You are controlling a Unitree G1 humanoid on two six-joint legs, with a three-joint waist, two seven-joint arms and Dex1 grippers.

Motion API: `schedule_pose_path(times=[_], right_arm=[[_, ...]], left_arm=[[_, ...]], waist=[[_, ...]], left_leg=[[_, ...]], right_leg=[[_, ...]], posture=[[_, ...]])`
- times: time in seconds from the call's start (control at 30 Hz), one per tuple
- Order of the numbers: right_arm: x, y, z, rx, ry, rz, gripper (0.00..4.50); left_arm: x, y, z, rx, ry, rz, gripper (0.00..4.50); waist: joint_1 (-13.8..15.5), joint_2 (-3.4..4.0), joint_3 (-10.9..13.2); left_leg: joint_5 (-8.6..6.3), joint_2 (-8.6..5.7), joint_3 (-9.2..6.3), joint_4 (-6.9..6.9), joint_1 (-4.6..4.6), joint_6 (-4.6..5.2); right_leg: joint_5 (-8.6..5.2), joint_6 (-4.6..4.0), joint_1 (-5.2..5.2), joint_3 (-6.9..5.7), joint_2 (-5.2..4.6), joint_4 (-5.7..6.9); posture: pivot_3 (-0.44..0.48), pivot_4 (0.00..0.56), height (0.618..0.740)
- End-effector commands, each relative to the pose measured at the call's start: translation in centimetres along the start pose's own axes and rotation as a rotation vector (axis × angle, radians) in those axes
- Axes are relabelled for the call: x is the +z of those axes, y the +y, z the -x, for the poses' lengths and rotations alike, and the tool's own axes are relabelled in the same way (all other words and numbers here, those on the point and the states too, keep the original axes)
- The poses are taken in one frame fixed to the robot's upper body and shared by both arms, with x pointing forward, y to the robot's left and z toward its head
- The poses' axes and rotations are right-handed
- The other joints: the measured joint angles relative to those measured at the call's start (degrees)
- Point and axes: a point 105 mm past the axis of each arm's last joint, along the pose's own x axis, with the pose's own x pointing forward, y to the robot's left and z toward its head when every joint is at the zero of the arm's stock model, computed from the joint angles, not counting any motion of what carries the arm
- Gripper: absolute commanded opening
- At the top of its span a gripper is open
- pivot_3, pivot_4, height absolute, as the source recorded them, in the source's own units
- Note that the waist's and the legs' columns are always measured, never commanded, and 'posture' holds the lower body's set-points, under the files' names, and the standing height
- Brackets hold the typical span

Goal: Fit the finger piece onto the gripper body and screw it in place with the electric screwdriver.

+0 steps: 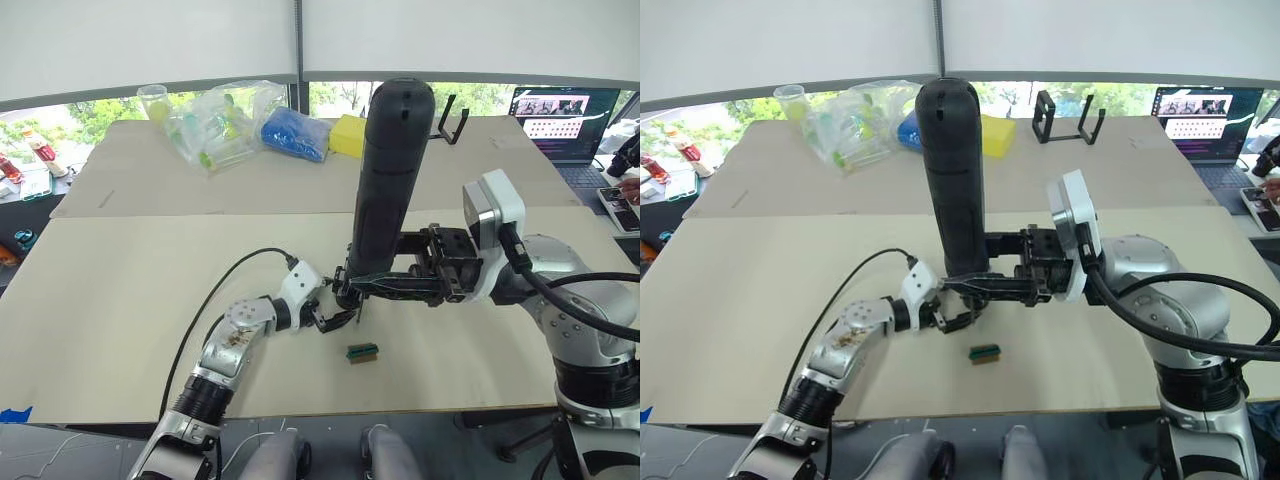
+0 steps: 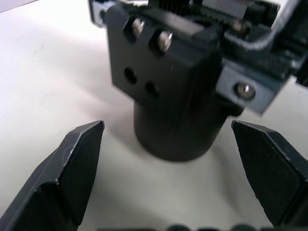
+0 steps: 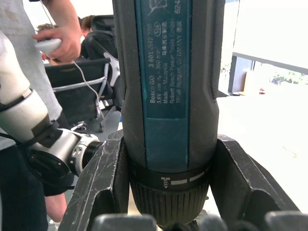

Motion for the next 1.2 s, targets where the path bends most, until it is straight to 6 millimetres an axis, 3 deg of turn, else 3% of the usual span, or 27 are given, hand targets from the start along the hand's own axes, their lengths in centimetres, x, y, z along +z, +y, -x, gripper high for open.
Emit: schedule_pose_path(times=[0.03,0.17,0.33,0.7,1.2], right_arm=[[2.1,0.2,-0.5,0.024,-0.049,0.093,1.92],[2.6,-0.2,-1.2,0.023,-0.06,0.12,1.92],[3.1,-1.2,-2.4,-0.004,-0.063,0.156,1.92],[2.7,-3.1,-3.3,-0.07,-0.028,0.218,1.92],[1.7,-3.6,-3.3,-0.072,0.01,0.209,1.92]], left_arm=[[0.8,-0.1,-0.5,-0.02,-0.024,-0.025,4.5],[0.5,0.1,-0.7,-0.02,-0.016,-0.031,4.5],[0.4,0.4,-0.8,-0.016,-0.012,-0.031,2.34],[0.3,0.2,-0.7,-0.025,-0.012,-0.027,2.29],[0.6,0.6,-0.4,-0.008,-0.025,-0.032,2.29]], waist=[[0.0,0.0,0.0],[0.0,0.0,0.0],[-0.1,0.0,0.0],[-0.2,0.0,0.0],[-0.3,0.0,0.0]], left_leg=[[0.0,0.0,0.0,0.0,0.0,0.0],[0.0,0.0,0.0,0.0,0.01,0.0],[0.0,-0.01,0.0,0.0,0.01,-0.01],[0.01,-0.02,0.0,0.0,0.02,-0.01],[0.01,-0.03,0.0,0.0,0.01,-0.01]], right_leg=[[0.0,0.0,0.0,0.0,0.0,0.0],[0.0,0.0,0.0,0.0,0.0,0.0],[0.0,0.0,0.0,-0.01,-0.02,0.02],[0.0,0.0,-0.02,-0.04,0.02,0.04],[0.0,0.0,-0.02,-0.06,0.03,0.03]], posture=[[0.0,0.15,0.737],[0.0,0.15,0.737],[0.0,0.15,0.737],[0.0,0.15,0.737],[0.0,0.15,0.737]])
